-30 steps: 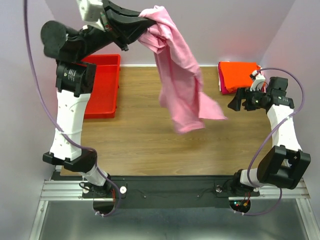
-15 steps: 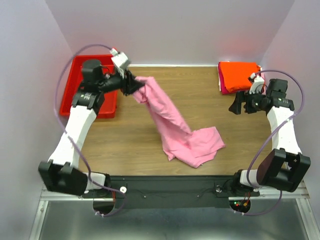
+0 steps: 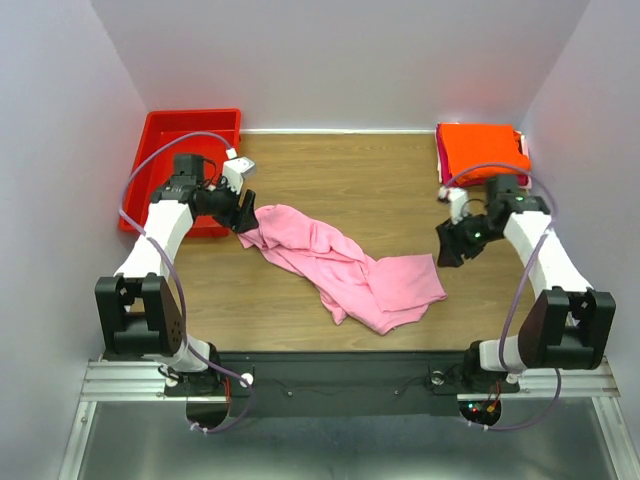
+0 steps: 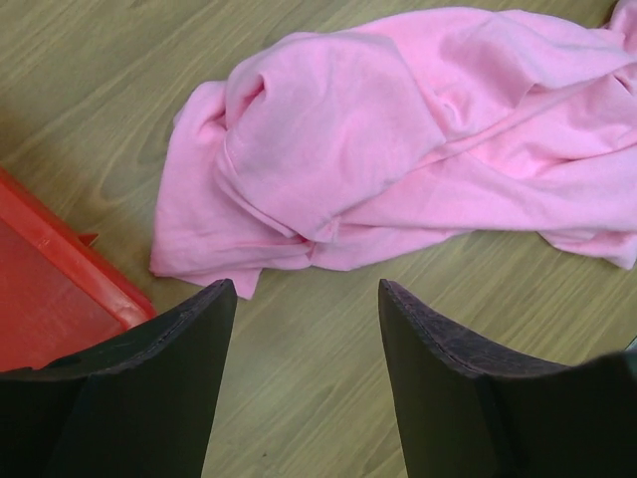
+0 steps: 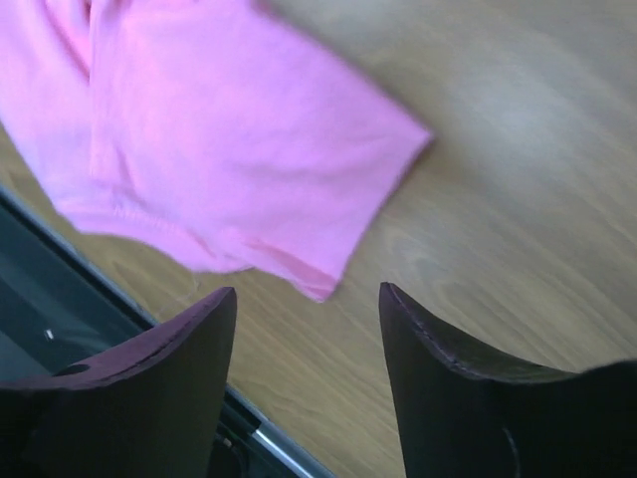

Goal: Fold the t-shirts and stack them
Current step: Move the tshirt to the center of the board

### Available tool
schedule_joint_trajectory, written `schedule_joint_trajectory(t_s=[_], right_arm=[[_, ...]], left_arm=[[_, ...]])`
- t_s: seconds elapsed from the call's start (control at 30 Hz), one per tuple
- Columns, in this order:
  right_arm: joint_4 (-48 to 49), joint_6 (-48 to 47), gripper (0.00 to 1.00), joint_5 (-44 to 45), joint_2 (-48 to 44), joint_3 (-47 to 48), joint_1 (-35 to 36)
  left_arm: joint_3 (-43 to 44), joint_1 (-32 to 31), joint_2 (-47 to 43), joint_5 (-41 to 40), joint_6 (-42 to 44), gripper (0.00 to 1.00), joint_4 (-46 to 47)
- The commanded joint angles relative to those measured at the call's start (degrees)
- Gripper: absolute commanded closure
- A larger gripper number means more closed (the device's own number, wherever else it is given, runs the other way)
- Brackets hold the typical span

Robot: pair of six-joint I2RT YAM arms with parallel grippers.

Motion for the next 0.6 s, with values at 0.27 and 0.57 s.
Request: schedule_joint_trajectory(t_s=[0.27, 0.57], right_arm=[[4.9, -7.4, 0.46, 17.1, -2.0, -11.0, 16.5], [5.5, -11.9, 0.48, 22.1, -1.5, -14.2, 18.3]], left_arm=[[3.9, -0.1, 1.6, 3.1, 6.0, 0.3, -7.5], [3.4, -0.1, 2.3, 1.6, 5.2, 0.3, -7.4]])
